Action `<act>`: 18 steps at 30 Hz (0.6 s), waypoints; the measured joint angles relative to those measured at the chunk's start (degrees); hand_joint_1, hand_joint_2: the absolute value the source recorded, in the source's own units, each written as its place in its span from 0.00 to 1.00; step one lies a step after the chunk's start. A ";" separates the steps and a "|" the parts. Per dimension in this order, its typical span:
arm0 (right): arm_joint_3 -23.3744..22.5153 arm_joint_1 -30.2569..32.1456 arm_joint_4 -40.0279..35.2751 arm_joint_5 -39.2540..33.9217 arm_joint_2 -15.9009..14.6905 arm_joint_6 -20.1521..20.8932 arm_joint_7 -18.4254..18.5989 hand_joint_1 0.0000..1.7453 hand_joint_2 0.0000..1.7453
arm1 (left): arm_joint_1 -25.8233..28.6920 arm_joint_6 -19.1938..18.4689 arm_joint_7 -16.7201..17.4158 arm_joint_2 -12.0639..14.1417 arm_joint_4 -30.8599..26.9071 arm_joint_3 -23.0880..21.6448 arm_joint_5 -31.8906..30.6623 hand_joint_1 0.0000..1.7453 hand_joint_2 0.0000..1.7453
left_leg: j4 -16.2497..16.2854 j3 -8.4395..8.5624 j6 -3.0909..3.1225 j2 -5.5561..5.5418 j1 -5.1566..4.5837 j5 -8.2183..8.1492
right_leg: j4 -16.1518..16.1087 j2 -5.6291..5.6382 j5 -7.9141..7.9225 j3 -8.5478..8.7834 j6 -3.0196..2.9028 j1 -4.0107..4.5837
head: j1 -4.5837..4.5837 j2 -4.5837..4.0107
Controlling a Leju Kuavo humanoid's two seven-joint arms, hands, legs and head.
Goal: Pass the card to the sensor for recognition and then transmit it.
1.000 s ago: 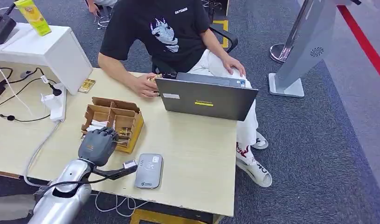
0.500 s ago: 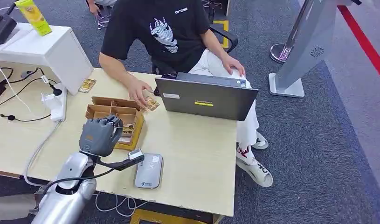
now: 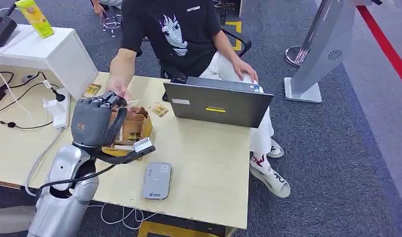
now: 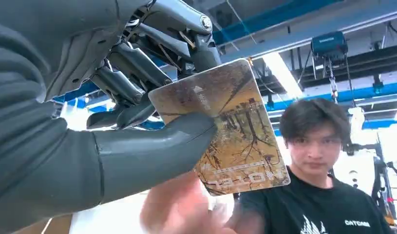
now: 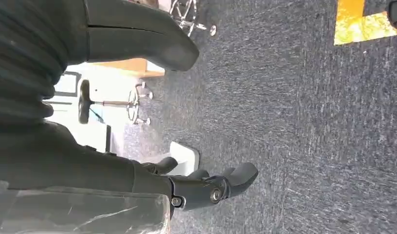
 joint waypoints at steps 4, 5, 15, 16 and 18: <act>0.00 0.00 0.00 0.00 0.00 0.00 0.00 0.00 1.00 | -0.13 0.59 0.13 0.04 0.00 0.00 0.17 1.00 1.00 | 0.00 0.00 0.00 0.00 0.00 0.00 | 0.01 -0.01 0.00 0.01 0.00 0.00 | 0.00 0.00; 0.00 0.00 0.00 0.00 0.00 0.00 0.00 0.00 1.00 | -0.11 0.61 0.15 0.04 0.02 0.00 0.17 1.00 1.00 | 0.00 0.00 0.00 0.00 0.00 0.00 | 0.01 -0.01 0.00 0.00 0.00 0.00 | 0.00 0.00; 0.00 -0.06 0.00 0.00 0.00 0.02 0.02 0.00 1.00 | 0.28 1.18 0.11 0.02 0.02 0.04 0.07 0.00 1.00 | 0.00 -0.09 0.01 -0.01 -0.01 -0.03 | -0.02 -0.01 -0.02 -0.02 0.02 -0.01 | 0.02 0.00; 0.00 -0.06 0.02 0.00 0.00 0.00 0.02 0.00 1.00 | 0.43 1.29 0.11 0.02 0.02 0.04 -0.04 0.00 1.00 | 0.00 -0.09 0.01 -0.01 -0.02 -0.03 | -0.02 -0.01 -0.03 -0.03 0.02 -0.01 | 0.00 0.00; 0.00 -0.07 0.02 0.00 0.00 0.00 0.02 0.00 1.00 | 0.64 1.70 0.11 -0.02 0.02 0.04 -0.24 0.00 1.00 | 0.00 -0.08 0.01 -0.01 -0.02 -0.03 | -0.03 -0.01 -0.03 -0.04 0.02 -0.01 | 0.00 0.00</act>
